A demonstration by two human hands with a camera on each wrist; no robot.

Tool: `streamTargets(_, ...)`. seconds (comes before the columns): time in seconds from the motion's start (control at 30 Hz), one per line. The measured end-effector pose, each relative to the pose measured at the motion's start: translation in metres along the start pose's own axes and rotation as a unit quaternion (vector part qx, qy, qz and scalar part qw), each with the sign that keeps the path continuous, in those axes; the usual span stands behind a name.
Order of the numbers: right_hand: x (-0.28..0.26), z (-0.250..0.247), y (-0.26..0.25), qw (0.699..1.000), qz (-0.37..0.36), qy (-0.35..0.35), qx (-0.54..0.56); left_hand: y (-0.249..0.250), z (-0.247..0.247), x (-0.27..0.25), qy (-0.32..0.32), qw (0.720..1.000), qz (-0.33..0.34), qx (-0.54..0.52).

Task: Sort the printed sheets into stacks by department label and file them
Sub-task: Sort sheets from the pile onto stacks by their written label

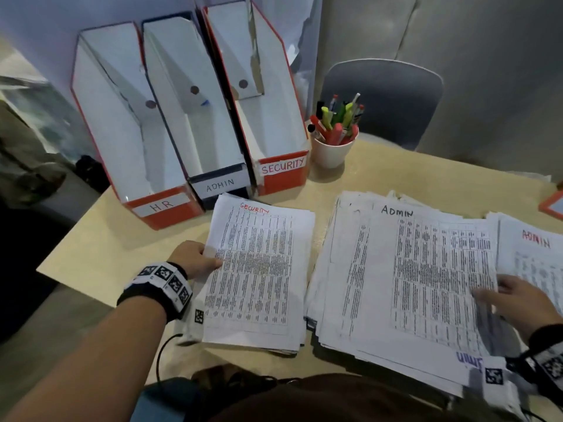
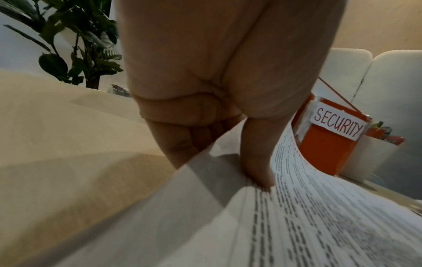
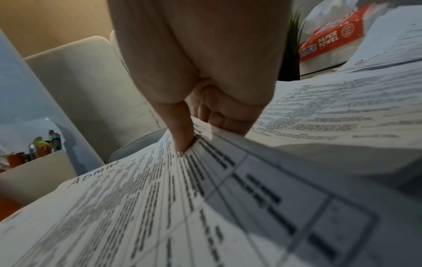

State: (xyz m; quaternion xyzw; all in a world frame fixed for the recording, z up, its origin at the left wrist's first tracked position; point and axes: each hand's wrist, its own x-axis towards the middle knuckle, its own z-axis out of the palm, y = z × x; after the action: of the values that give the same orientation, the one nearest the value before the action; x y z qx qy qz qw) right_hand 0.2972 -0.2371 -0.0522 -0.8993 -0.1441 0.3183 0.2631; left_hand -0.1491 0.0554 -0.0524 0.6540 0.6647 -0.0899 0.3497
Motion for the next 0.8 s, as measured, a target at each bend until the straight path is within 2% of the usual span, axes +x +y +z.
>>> streamTargets(0.27,-0.005,0.004,0.001,1.000,-0.004,0.001,0.031,0.010,-0.001,0.001,0.062,0.997,0.015,-0.046)
streamTargets(0.37,-0.005,0.005,0.002,0.999,-0.006,0.003,0.048,0.018,-0.003,0.000,0.117,0.992,0.030,-0.046)
streamTargets(0.47,-0.006,0.004,0.004,0.998,0.002,0.009,0.055,0.039,0.001,-0.007,0.192,0.977,0.087,-0.019)
streamTargets(0.53,-0.005,0.003,0.008,0.997,0.013,0.025,0.069,0.063,0.009,-0.014,0.204,0.969,0.139,-0.025)
streamTargets(0.6,-0.005,0.002,0.014,0.996,0.027,0.040,0.081,0.090,0.023,-0.020,0.156,0.969,0.175,-0.074)
streamTargets(0.67,-0.008,0.003,0.017,0.995,0.031,0.040,0.087,0.116,0.044,-0.024,0.076,0.972,0.194,-0.110)
streamTargets(0.8,-0.023,0.004,0.014,0.992,0.023,0.025,0.118,0.155,0.090,-0.030,-0.051,0.967,0.205,-0.139)
